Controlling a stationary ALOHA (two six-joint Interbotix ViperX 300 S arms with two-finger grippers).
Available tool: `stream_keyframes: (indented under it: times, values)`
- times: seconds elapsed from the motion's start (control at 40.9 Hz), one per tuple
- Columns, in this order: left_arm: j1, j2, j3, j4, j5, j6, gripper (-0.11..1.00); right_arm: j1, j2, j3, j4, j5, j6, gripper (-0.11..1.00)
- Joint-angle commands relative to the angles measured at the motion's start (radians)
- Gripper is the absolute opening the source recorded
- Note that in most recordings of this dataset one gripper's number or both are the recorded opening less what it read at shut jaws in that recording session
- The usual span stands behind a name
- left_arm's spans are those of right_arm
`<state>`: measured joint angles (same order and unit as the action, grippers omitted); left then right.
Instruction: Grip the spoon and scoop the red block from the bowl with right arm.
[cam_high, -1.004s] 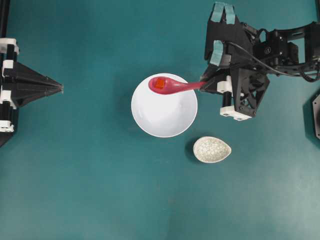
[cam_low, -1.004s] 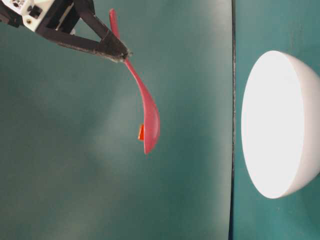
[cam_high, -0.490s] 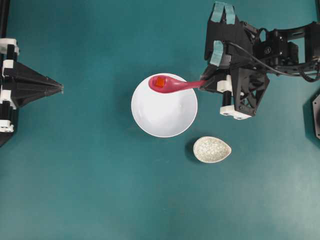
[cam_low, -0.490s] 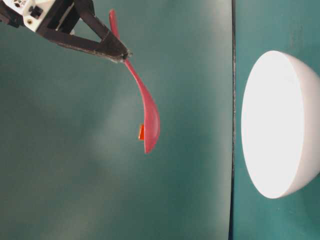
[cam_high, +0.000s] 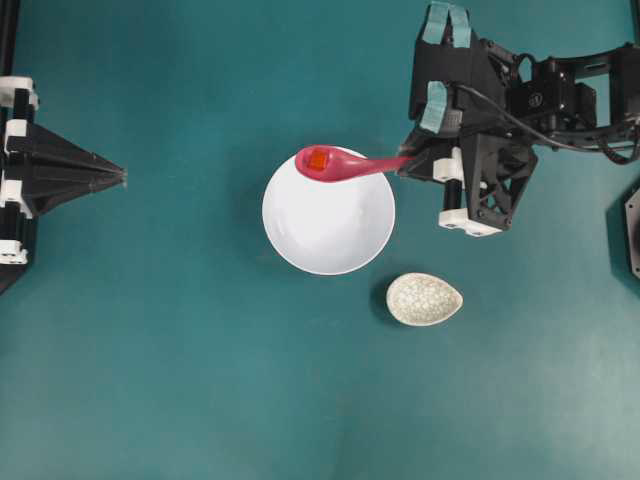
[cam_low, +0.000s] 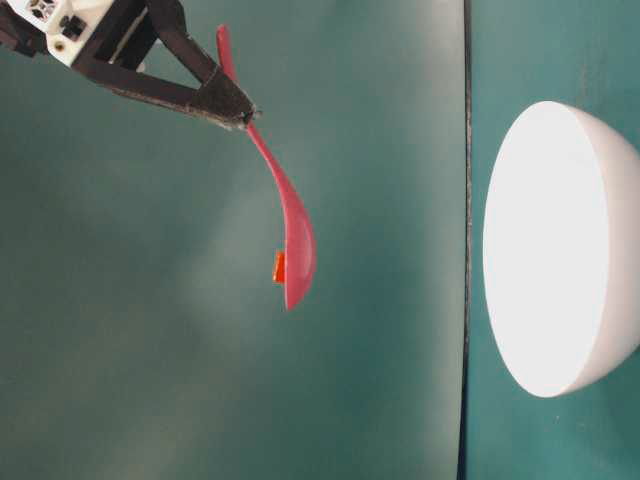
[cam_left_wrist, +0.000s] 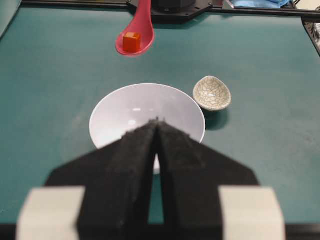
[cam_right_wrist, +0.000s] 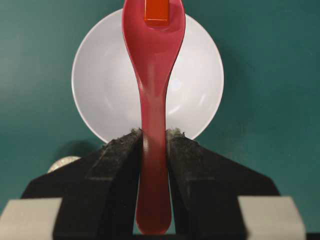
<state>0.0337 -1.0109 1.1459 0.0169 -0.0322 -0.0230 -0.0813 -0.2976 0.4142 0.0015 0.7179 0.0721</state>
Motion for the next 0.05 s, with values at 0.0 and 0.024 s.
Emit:
stream_keyframes:
  times: [0.0, 0.024]
  values:
    - [0.002, 0.005, -0.018, 0.002, -0.008, 0.002, 0.0, 0.002, -0.021, -0.018, -0.003, -0.003, -0.002, 0.23]
    - [0.002, 0.006, -0.018, 0.003, -0.008, 0.003, 0.0, 0.002, -0.021, -0.018, -0.003, -0.003, -0.002, 0.23]
